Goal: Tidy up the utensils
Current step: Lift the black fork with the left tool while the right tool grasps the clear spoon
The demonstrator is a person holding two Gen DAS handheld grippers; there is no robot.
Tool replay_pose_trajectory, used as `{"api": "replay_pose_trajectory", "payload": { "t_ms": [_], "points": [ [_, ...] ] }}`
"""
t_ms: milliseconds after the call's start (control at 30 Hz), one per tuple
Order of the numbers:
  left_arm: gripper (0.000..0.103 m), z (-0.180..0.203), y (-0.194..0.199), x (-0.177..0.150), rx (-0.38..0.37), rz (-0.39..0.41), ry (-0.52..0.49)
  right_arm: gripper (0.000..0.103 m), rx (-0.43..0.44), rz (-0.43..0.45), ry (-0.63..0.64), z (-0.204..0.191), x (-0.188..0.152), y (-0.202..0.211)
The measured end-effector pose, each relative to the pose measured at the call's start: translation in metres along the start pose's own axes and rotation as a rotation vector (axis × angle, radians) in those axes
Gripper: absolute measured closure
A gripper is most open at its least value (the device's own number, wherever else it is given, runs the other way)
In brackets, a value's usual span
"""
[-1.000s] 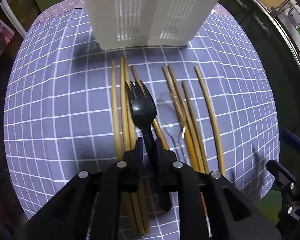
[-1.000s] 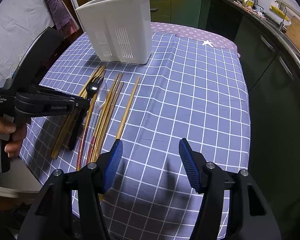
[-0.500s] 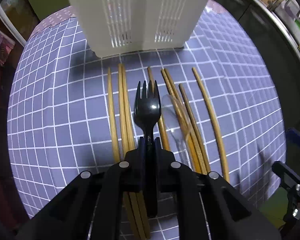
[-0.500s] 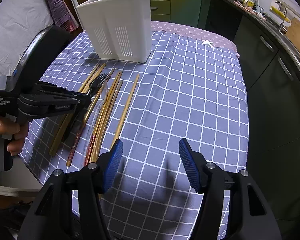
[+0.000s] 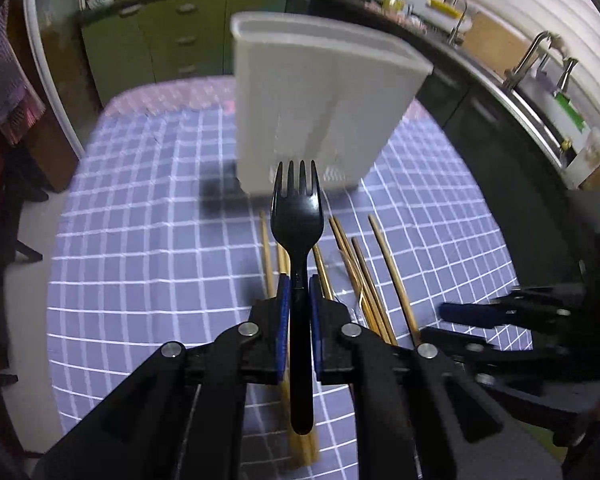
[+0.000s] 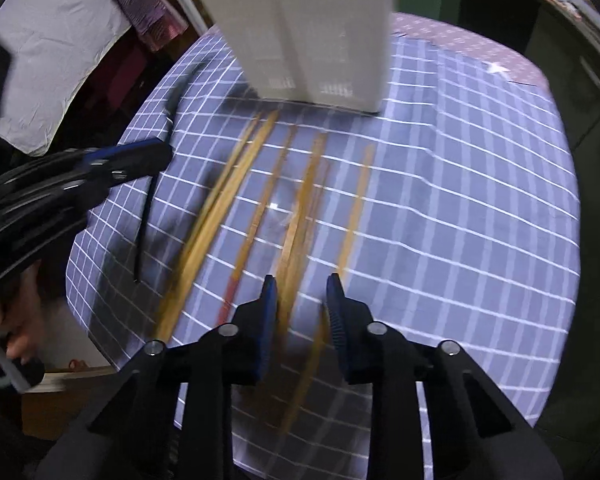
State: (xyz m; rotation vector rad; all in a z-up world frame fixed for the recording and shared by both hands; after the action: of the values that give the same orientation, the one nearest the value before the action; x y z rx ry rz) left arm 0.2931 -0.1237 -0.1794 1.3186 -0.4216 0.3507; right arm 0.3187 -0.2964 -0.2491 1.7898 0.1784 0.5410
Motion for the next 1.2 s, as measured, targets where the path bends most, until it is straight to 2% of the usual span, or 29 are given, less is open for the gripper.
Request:
{"api": "replay_pose_trajectory", "payload": {
  "t_ms": [233, 500, 567, 800, 967, 1100, 1200],
  "points": [
    [0.094, -0.016, 0.039, 0.0, 0.006, 0.087, -0.025, 0.079, -0.018, -0.069, 0.009, -0.017, 0.021, -0.031],
    [0.094, -0.022, 0.047, -0.006, -0.008, 0.094, -0.032, 0.082, -0.08, -0.123, 0.022, -0.024, 0.029, -0.054],
    [0.094, -0.024, 0.048, -0.008, -0.009, 0.093, -0.035, 0.088, -0.095, -0.132, 0.026, -0.028, 0.03, -0.059],
    [0.094, -0.023, 0.05, -0.01, -0.007, 0.094, -0.055, 0.091, -0.131, -0.159, 0.033, -0.037, 0.031, -0.073],
    [0.094, -0.022, 0.055, -0.008, -0.013, 0.107, -0.056, 0.093, -0.093, -0.082, 0.027, -0.041, 0.033, -0.054],
    [0.094, -0.019, 0.07, 0.005, -0.03, 0.147, -0.055, 0.093, -0.036, 0.044, 0.013, -0.042, 0.036, -0.017],
    [0.094, -0.012, 0.088, 0.027, -0.057, 0.209, -0.054, 0.093, 0.011, 0.156, -0.001, -0.04, 0.038, 0.017]
  ]
}}
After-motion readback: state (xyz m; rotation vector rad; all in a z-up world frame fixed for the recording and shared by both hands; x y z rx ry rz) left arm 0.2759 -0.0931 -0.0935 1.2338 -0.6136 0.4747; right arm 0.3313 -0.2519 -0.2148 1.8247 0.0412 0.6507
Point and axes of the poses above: each gripper's, at about its wrist camera, not at the fingertips, and y roughly against the way its jaws point, z to its right, x to its top, the point moved 7 cm from there along -y, roughly the way its jaws point, and after that the axes turned 3 degrees about y, right-handed, at the moved point
